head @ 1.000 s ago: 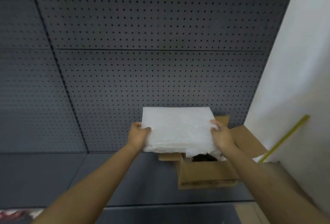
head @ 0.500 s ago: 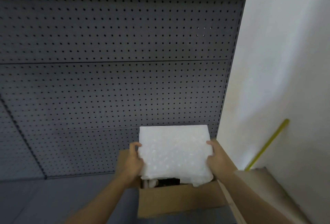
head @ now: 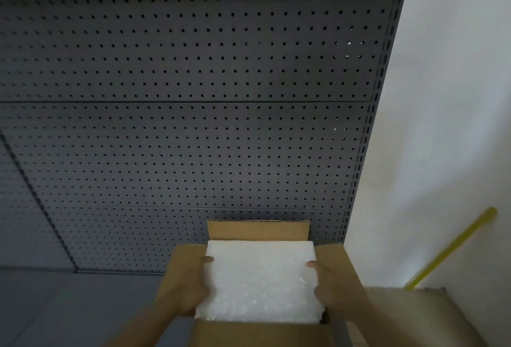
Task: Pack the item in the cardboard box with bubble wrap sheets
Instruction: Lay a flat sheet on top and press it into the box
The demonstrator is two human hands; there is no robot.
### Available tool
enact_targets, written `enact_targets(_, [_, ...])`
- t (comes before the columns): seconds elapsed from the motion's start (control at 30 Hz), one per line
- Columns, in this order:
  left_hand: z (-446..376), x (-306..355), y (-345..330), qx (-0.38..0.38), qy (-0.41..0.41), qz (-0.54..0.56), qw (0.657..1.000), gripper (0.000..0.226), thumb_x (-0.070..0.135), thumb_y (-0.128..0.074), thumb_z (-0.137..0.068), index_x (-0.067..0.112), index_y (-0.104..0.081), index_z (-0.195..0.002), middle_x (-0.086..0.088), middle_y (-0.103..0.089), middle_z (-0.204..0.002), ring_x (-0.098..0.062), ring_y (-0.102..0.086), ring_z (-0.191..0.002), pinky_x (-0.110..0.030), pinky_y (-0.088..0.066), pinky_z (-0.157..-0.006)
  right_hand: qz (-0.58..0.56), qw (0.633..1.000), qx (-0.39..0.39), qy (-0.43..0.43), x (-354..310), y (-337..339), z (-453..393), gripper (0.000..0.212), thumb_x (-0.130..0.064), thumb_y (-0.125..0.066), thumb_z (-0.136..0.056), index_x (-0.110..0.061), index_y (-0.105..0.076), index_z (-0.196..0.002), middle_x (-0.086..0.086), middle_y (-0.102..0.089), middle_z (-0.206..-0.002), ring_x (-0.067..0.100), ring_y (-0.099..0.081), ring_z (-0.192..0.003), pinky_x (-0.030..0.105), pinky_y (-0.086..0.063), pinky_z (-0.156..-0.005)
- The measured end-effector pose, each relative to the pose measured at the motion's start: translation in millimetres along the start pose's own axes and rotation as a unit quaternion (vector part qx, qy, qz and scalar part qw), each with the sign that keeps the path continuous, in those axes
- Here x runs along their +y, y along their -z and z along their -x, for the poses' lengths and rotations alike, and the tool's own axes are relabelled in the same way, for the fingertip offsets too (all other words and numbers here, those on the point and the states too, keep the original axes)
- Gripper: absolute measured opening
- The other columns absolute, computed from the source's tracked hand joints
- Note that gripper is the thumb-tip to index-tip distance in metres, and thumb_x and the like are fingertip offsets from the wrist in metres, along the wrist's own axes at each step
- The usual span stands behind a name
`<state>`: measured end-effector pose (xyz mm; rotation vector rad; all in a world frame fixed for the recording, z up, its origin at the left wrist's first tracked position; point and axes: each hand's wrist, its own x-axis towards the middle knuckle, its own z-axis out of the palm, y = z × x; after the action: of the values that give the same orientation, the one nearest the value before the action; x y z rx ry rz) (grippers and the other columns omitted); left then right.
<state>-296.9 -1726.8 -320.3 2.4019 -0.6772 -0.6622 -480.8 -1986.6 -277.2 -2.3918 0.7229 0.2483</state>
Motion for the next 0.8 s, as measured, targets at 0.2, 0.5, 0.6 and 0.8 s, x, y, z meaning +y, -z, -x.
enact_targets(0.2, [-10.5, 14.7, 4.9, -0.105, 0.044, -0.224, 0.968, 0.062, 0.015, -0.05, -0.09, 0.022, -0.027, -0.147, -0.013, -0.016, -0.155, -0.034, -0.018, -0.142, -0.036, -0.028, -0.111, 0.145, 0.987, -0.068, -0.027, -10.4, -1.4, -12.9, 0.05, -0.016, -0.035, -0.097, -0.015, -0.029, -0.146, 0.012, -0.046, -0.139, 0.027, -0.048, -0.124, 0.034, -0.042, -0.104])
enact_targets(0.5, [-29.9, 32.0, -28.4, -0.009, -0.089, -0.309, 0.947, 0.064, 0.043, -0.031, -0.1, 0.027, 0.001, -0.153, -0.007, 0.016, -0.16, -0.031, 0.017, -0.146, -0.043, 0.004, -0.118, 0.191, 0.978, 0.036, 0.083, -10.0, -44.2, -45.5, 0.097, -0.081, 0.001, -0.07, -0.03, -0.007, -0.152, 0.007, 0.013, -0.16, 0.03, 0.012, -0.148, 0.042, -0.003, -0.12])
enact_targets(0.6, [-42.7, 32.2, -38.5, -0.034, -0.08, -0.336, 0.938, 0.069, 0.06, -0.021, -0.095, 0.033, 0.008, -0.151, -0.006, 0.026, -0.157, -0.031, 0.027, -0.142, -0.045, 0.012, -0.116, 0.203, 0.975, 0.034, 0.082, -6.1, -55.6, -60.4, 0.119, -0.084, 0.017, -0.046, -0.034, -0.003, -0.152, 0.009, 0.017, -0.16, 0.033, 0.015, -0.147, 0.044, 0.001, -0.119])
enact_targets(0.8, [-57.1, 22.0, -47.8, -0.076, -0.066, -0.347, 0.932, 0.074, 0.068, -0.012, -0.09, 0.032, 0.008, -0.151, -0.011, 0.022, -0.158, -0.039, 0.025, -0.142, -0.052, 0.011, -0.117, 0.222, 0.972, -0.013, 0.075, -5.4, -64.1, -68.7, 0.112, -0.083, 0.012, -0.048, -0.037, 0.007, -0.15, 0.013, 0.021, -0.158, 0.038, 0.017, -0.145, 0.048, 0.004, -0.118])
